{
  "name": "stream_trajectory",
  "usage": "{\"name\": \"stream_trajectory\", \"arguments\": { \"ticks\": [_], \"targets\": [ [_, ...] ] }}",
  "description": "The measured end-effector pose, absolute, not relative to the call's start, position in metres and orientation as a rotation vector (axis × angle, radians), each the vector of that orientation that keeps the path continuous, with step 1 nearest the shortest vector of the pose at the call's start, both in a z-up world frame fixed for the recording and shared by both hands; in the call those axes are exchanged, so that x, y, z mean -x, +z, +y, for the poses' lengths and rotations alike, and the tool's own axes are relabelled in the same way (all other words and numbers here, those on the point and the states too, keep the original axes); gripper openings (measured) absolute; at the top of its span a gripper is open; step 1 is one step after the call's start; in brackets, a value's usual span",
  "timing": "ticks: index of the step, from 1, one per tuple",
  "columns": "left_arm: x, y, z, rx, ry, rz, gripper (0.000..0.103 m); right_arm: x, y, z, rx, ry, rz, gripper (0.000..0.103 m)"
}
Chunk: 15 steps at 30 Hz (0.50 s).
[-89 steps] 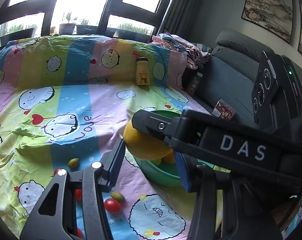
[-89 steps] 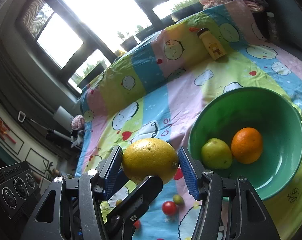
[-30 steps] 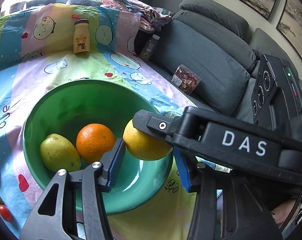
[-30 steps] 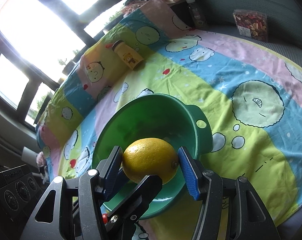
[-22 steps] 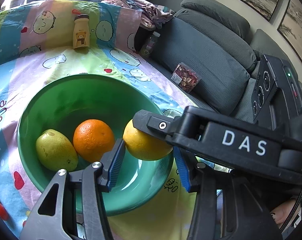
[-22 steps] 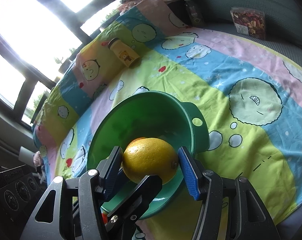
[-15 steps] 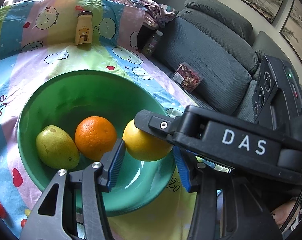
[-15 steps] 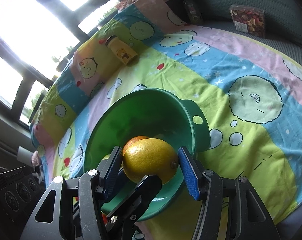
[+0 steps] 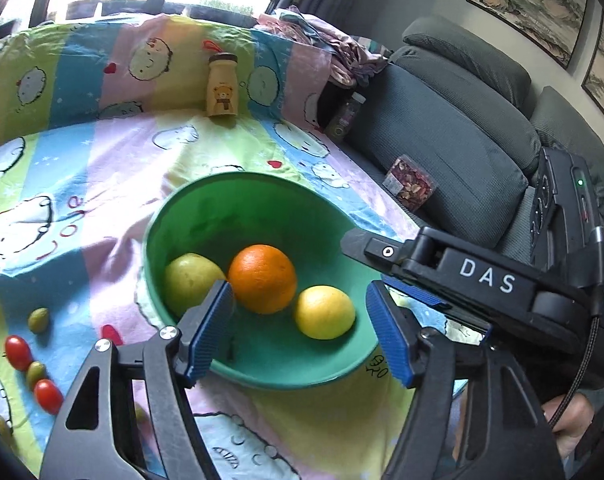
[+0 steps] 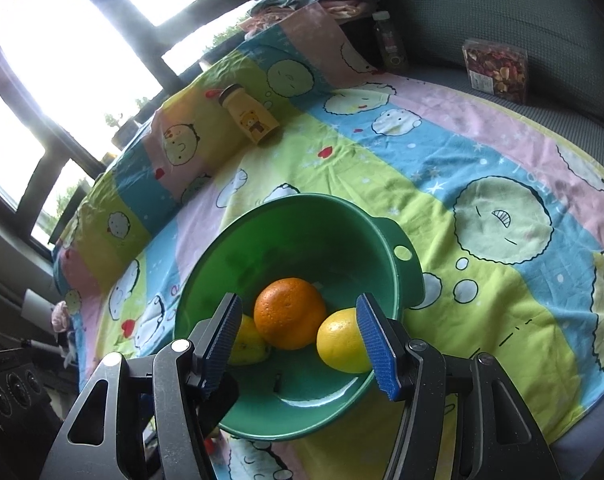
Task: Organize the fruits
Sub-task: 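Move the right gripper to a red cherry tomato and close on it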
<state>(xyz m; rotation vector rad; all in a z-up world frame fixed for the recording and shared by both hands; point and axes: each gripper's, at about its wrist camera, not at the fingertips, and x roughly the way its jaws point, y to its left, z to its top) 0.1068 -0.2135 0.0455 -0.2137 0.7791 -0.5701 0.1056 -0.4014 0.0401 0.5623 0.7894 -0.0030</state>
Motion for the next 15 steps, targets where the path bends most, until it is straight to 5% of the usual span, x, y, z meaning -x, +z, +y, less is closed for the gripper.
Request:
{"name": "stream_trajectory", "arguments": {
  "ticks": [15],
  "targets": [
    [-0.044, 0.04, -0.05, 0.278, -0.019, 0.768, 0.08, -0.102, 0.064, -0.327, -0.412, 0.175, 0.775, 0.067]
  ]
}}
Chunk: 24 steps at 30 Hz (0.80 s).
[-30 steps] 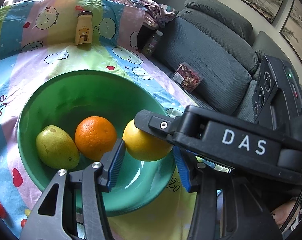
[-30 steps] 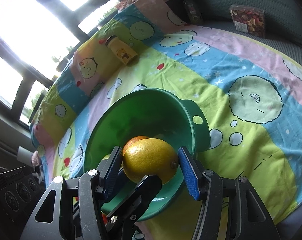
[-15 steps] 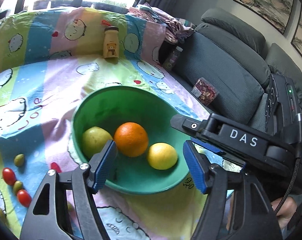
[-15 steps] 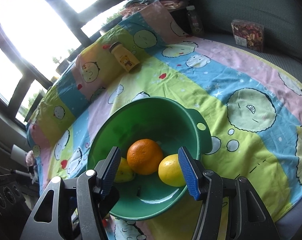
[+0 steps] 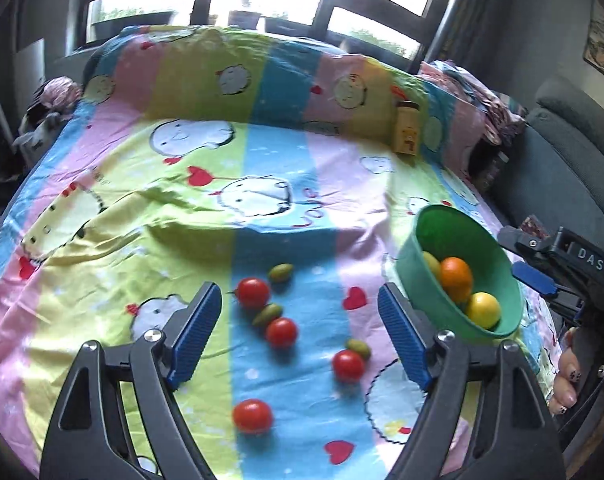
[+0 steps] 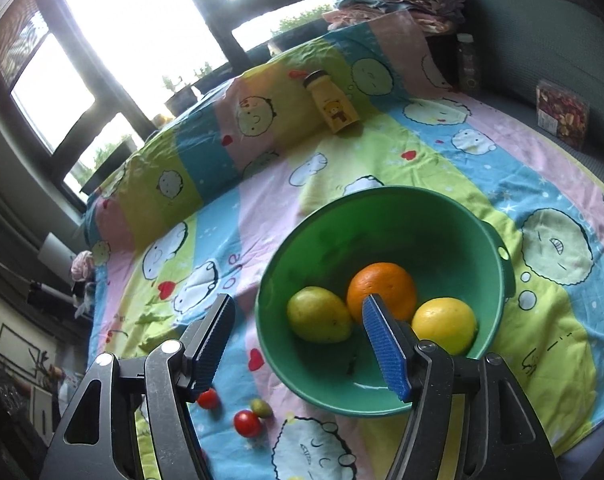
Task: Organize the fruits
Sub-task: 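Move the right gripper to a red cherry tomato and close on it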
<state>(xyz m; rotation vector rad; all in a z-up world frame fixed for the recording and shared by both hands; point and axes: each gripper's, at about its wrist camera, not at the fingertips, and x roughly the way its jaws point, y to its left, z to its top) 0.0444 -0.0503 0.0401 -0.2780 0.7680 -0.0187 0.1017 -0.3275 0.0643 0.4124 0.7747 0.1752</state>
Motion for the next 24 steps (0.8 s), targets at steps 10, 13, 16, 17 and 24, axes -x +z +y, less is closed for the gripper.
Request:
{"name": "stream_trajectory", "arguments": {
  "ticks": [10, 13, 16, 17, 24],
  "targets": [
    [-0.027, -0.001, 0.008, 0.358, 0.117, 0.884, 0.08, -0.114, 0.052, -0.255, -0.31, 0.357, 0.88, 0.069],
    [-0.027, -0.009, 0.014, 0.375, 0.121, 0.907, 0.08, -0.118, 0.04, -0.231, -0.281, 0.437, 0.94, 0.069],
    [-0.029, -0.015, 0.014, 0.378, 0.118, 0.942, 0.079, -0.119, 0.026, -0.209, -0.253, 0.495, 0.995, 0.069],
    [-0.028, -0.015, 0.013, 0.376, 0.109, 0.947, 0.079, -0.121, 0.022, -0.202, -0.243, 0.506, 1.012, 0.069],
    [-0.023, -0.013, -0.012, 0.38, -0.046, 0.983, 0.076, -0.132, -0.009, -0.174, -0.203, 0.516, 1.12, 0.066]
  ]
}}
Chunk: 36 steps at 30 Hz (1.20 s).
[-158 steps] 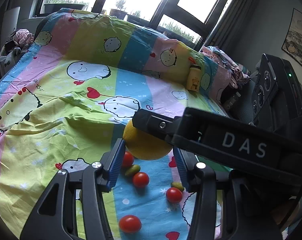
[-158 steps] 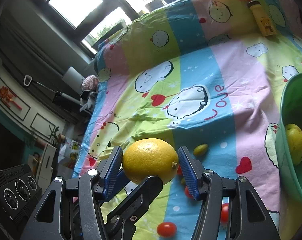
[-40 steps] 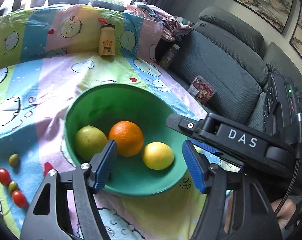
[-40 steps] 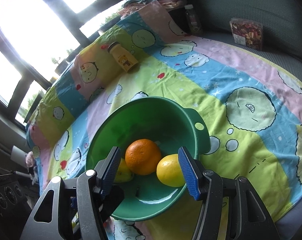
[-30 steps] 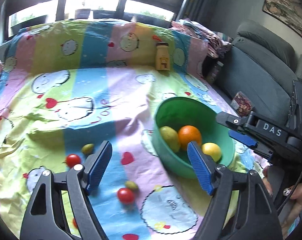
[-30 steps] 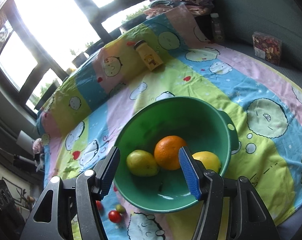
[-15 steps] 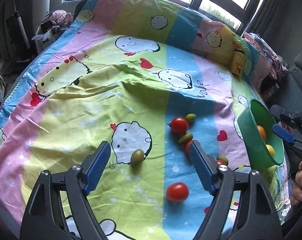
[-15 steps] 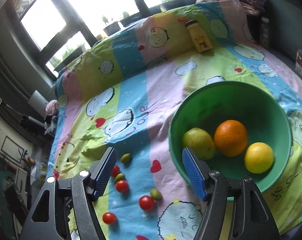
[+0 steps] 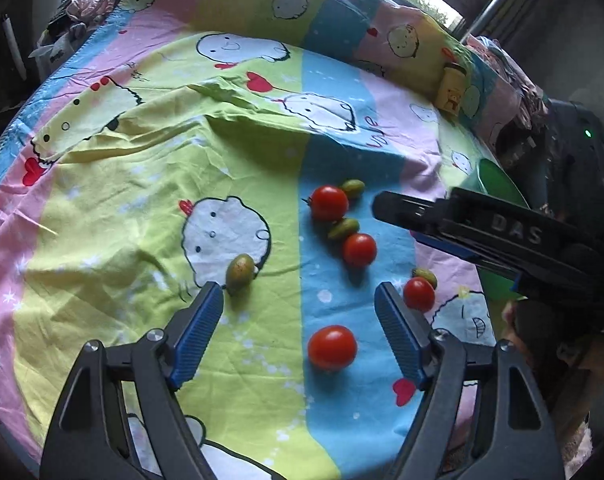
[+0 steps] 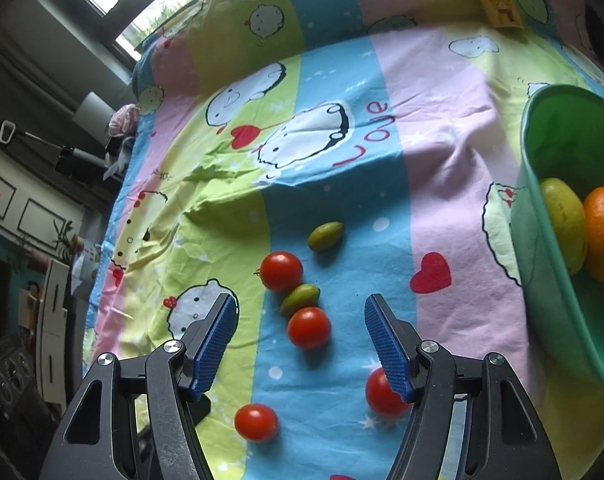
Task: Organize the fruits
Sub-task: 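Move the right gripper to a red cherry tomato and close on it, then lift the tomato with the right gripper and carry it over the basin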
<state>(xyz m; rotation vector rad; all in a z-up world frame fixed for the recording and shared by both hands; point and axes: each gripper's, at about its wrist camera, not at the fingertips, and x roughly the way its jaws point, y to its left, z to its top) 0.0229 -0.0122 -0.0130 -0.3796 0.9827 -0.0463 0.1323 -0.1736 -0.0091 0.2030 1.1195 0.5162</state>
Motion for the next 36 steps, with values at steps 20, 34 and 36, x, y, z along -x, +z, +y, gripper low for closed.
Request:
{"name": "stream_trajectory", "arguments": {
  "ticks": [20, 34, 36],
  "targets": [
    [-0.026, -0.043, -0.042, 0.376, -0.14, 1.129, 0.04, -0.142, -0.043, -0.158, -0.174, 0.522, 1.237, 0.035],
    [-0.037, -0.043, -0.047, 0.371, -0.133, 1.111, 0.032, -0.14, -0.035, -0.164, -0.192, 0.522, 1.198, 0.031],
    [-0.036, -0.04, -0.045, 0.38, -0.137, 1.093, 0.032, -0.14, -0.033, -0.166, -0.201, 0.522, 1.189, 0.031]
  ]
}}
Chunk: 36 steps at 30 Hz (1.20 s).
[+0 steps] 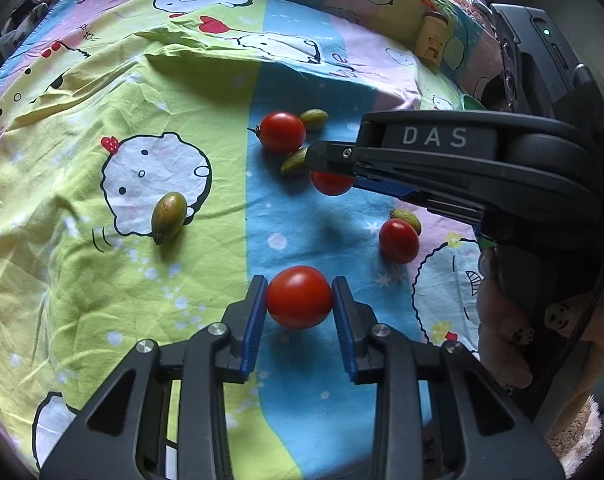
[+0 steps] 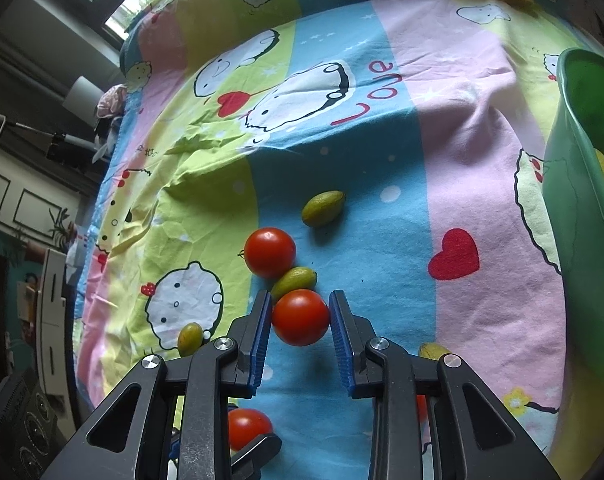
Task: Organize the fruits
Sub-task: 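Lift the tomato with the right gripper and carry it over the basin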
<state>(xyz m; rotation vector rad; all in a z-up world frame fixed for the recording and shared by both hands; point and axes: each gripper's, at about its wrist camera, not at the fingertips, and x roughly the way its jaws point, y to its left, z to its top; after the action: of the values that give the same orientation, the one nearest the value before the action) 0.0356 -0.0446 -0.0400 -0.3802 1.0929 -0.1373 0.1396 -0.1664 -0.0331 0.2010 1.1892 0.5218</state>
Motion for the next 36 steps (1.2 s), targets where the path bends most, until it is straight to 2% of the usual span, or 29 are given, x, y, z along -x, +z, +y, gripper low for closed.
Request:
{"name": "stream_trajectory", "arguments": {
  "ticks": [14, 36],
  "targets": [
    [-0.026, -0.017, -0.037, 0.385, -0.101, 0.961, 0.032, -0.134, -0.011, -0.183, -0.261, 0.536, 1.115, 0.031],
    [-0.024, 0.021, -0.069, 0.278, -0.109, 0.785, 0.032, -0.119, 0.033, -0.22, -0.34, 0.526, 0.947, 0.031]
  ]
}}
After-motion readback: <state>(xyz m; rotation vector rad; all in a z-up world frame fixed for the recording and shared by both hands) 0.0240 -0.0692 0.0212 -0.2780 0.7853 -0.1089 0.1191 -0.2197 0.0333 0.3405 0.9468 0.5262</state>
